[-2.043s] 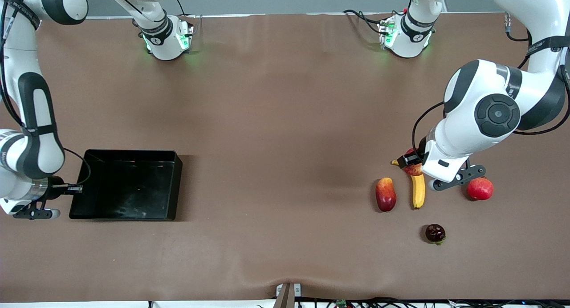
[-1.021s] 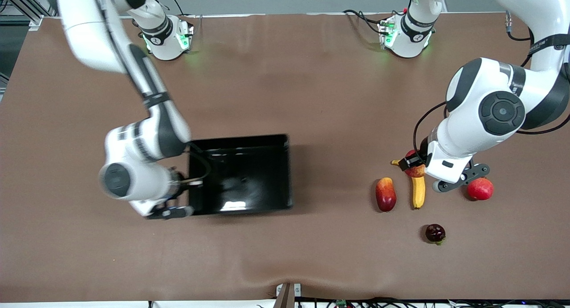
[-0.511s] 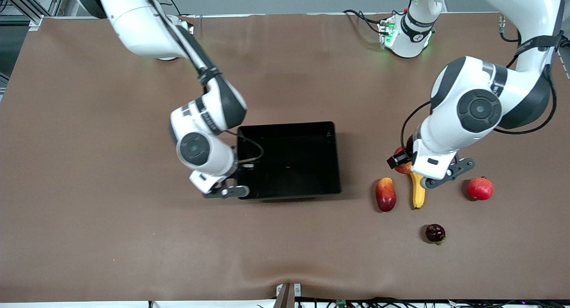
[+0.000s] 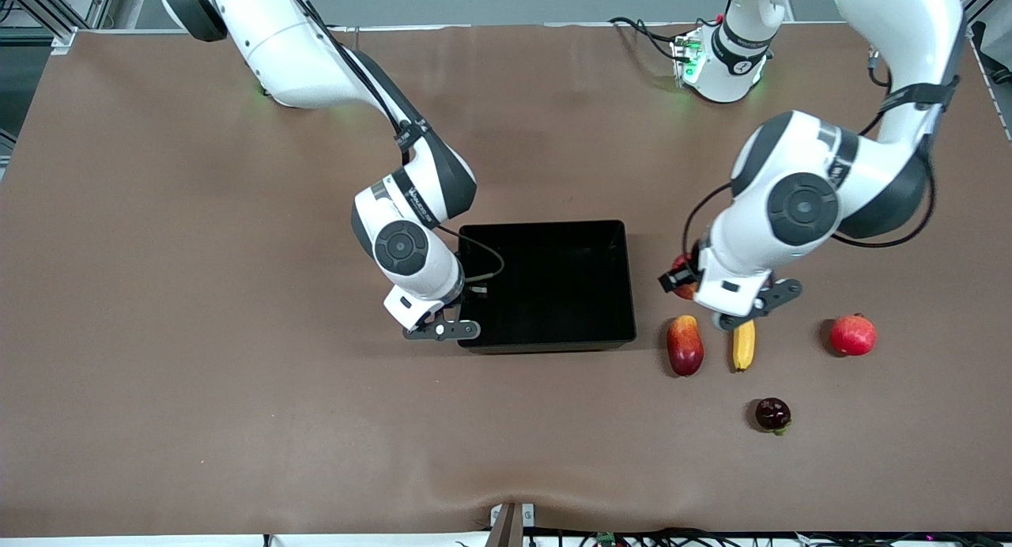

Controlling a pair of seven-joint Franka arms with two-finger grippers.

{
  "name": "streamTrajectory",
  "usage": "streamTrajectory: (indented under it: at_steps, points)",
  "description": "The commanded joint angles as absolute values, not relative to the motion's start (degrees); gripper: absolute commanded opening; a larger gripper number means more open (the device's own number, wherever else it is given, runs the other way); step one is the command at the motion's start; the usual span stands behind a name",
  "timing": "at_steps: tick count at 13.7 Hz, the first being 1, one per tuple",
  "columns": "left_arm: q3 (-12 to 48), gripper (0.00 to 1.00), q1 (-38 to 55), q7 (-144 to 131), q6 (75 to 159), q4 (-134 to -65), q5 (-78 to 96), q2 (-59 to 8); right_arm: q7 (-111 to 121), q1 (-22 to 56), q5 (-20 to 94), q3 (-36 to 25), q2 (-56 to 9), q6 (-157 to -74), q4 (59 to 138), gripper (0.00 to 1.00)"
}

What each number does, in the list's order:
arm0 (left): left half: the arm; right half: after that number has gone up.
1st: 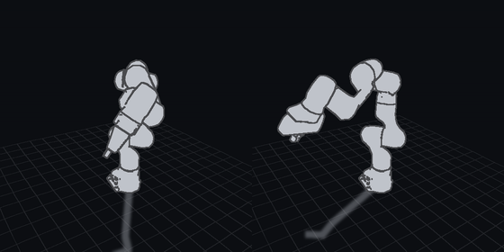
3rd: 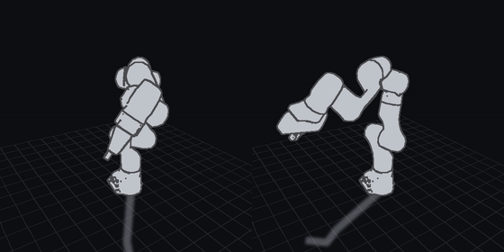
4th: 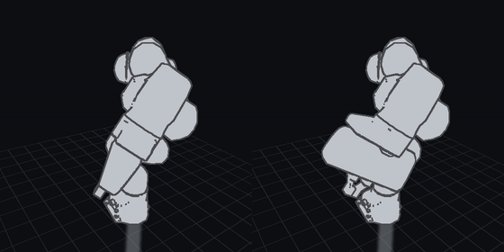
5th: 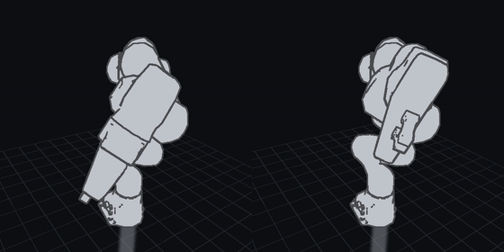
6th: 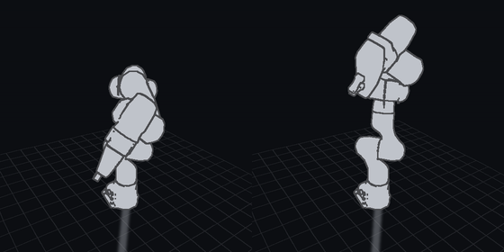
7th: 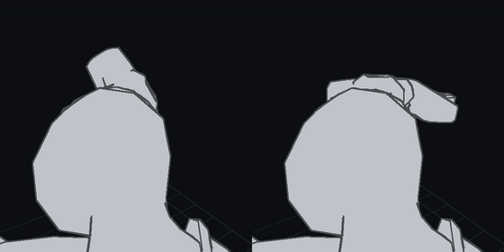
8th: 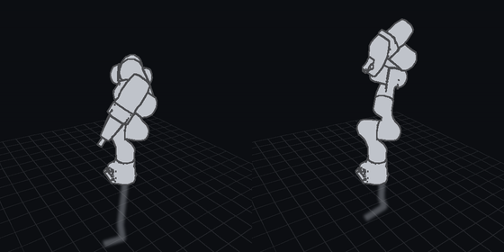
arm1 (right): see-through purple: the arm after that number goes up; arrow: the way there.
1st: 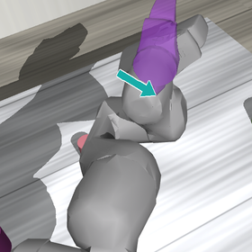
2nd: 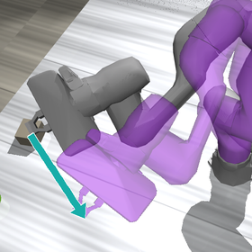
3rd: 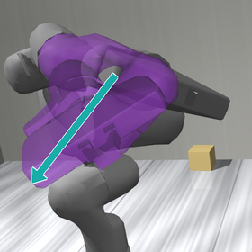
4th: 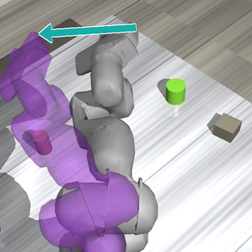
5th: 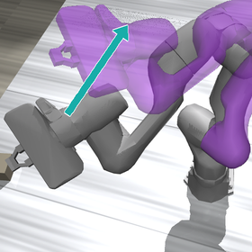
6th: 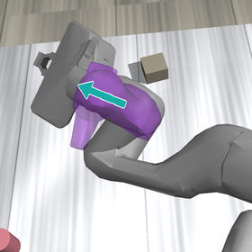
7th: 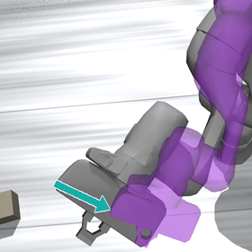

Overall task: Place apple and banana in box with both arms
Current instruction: 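Drag the black tray toward the fruit with the right gripper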

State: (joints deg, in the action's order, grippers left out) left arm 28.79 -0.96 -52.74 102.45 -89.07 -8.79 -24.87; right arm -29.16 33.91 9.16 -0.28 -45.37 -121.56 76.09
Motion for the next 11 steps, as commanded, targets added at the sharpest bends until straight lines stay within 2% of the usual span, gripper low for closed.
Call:
streamTrajectory:
  at_steps: [1, 2, 11]
  points:
    - [28.8, 0.00, 1.7, -53.8, 102.0, -89.0, -7.8, -26.4, -32.8, 34.4, 10.4, -0.7, -46.5, -123.0, 75.7, 0.44]
    - [28.8, 0.00, 2.6, -54.1, 102.5, -88.8, -7.7, -27.8, -35.7, 34.4, 9.9, -0.7, -46.7, -123.7, 75.7, 0.99]
    - [28.4, 0.00, 9.2, -66.0, 116.5, -88.6, -8.8, -38.3, -36.1, 33.3, 9.8, -1.0, -45.1, -122.6, 72.5, 1.00]
